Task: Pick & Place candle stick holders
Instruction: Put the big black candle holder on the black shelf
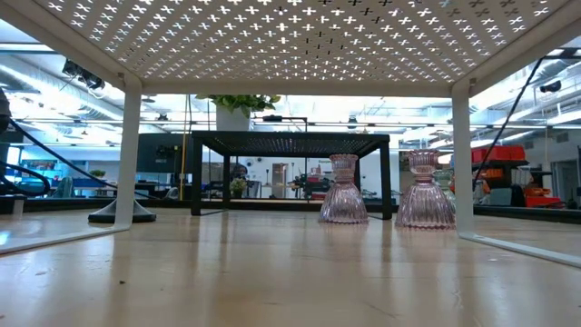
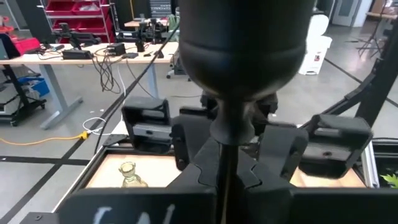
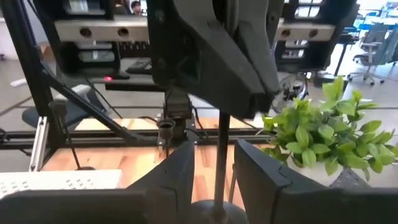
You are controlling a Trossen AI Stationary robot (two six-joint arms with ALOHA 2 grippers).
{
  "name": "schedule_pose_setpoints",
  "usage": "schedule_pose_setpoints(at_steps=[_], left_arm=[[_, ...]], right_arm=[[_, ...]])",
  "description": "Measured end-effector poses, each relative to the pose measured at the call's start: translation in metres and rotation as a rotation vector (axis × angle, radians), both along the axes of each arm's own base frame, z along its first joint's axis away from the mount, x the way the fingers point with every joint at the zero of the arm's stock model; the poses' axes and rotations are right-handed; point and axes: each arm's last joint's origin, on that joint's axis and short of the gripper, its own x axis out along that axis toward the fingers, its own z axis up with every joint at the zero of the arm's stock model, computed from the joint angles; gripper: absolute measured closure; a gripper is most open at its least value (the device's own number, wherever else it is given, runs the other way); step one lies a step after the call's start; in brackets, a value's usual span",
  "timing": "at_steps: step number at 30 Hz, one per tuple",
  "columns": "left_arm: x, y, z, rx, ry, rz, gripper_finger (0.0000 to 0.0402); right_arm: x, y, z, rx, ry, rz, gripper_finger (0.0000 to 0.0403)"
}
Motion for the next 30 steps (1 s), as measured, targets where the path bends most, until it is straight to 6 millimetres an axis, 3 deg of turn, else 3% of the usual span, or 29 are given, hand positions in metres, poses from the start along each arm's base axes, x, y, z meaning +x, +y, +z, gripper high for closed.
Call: schedule_pose_setpoints(at_steps=[9, 16, 30], left_arm=[[0.0000, -0.0004, -0.0004, -0.002, 0.003, -0.001, 0.0398], [0.0000, -0.0004, -0.0004, 0.005, 0.004, -0.001, 0.0399], [-0.0009, -0.0004, -0.0008, 0.004, 0.012, 0.029, 0.0356]], right_arm=[[0.0105, 0.0001, -0.0034, -0.070, -0.044, 0.002, 0.0296], [0.0092, 0.0001, -0.0024, -0.114, -0.041, 0.006, 0.0390], [0.0090, -0.0007, -0.0045, -0.140, -0.016, -0.020, 0.0401]])
